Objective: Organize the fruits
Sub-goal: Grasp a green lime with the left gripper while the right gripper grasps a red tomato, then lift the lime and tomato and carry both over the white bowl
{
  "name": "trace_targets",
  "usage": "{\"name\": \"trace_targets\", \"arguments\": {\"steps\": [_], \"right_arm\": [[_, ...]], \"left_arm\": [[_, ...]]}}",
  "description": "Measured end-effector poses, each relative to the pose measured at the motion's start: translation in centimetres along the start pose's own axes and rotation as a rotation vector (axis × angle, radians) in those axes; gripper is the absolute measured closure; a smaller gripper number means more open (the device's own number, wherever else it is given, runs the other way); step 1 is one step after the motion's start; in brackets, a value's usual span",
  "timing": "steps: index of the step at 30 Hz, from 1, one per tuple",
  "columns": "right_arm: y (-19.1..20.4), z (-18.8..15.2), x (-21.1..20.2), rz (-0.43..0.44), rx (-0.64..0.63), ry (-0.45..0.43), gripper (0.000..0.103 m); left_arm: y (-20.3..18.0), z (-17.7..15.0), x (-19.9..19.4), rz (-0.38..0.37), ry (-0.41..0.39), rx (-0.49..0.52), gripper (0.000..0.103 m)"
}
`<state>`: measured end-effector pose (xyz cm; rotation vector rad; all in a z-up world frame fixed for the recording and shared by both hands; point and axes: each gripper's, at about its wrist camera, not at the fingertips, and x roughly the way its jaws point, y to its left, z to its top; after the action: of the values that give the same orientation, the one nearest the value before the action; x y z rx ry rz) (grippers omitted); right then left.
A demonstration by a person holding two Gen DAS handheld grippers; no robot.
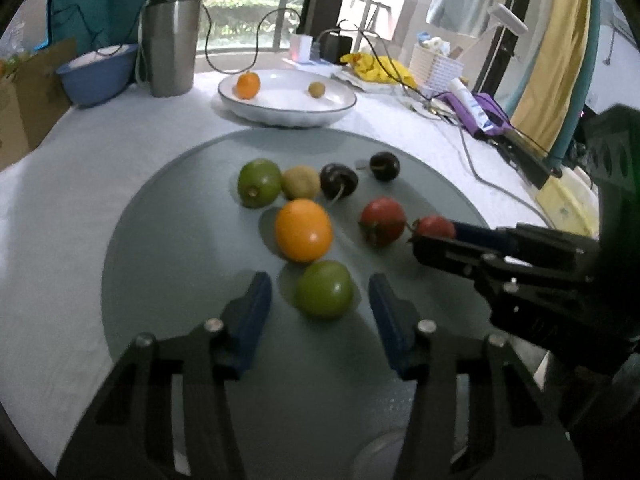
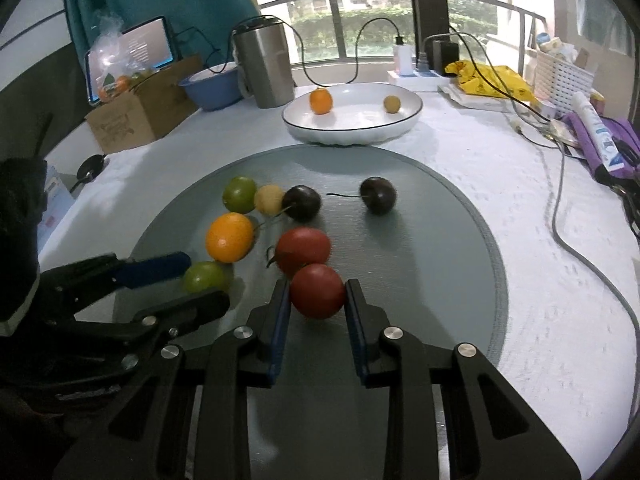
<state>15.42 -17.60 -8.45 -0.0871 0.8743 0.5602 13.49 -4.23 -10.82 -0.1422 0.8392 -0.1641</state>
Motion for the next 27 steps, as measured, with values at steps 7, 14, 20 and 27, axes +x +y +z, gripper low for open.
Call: {"name": "trace_targets", "arguments": {"steps": [7,14,20,27], "right_arm": [[-0.7,0.6,-0.4,-0.025,0.000,-0.008,0.074],[-1.2,0.7,-0.6,-0.039,0.007,-0.015,0.074],[-1.6,0.8,-0.7,-0.049,0.014,-0.016,0.074],[-2.1,1.6,-1.0,-0.054,0.021,-0.031,0.074]], "left_arm": [[-0.3,0.2,0.3,-0.008,0.010,0.032,0.072],[-0.2,0.0,0.1,-0.034,-0.002,0.039,0.075],[-0.5,0.2,-0.2,-0.052,-0.005,0.045,0.075],[-0.7,1.3,-0.9,-0.057,-0.027,0.050,0.075]]}}
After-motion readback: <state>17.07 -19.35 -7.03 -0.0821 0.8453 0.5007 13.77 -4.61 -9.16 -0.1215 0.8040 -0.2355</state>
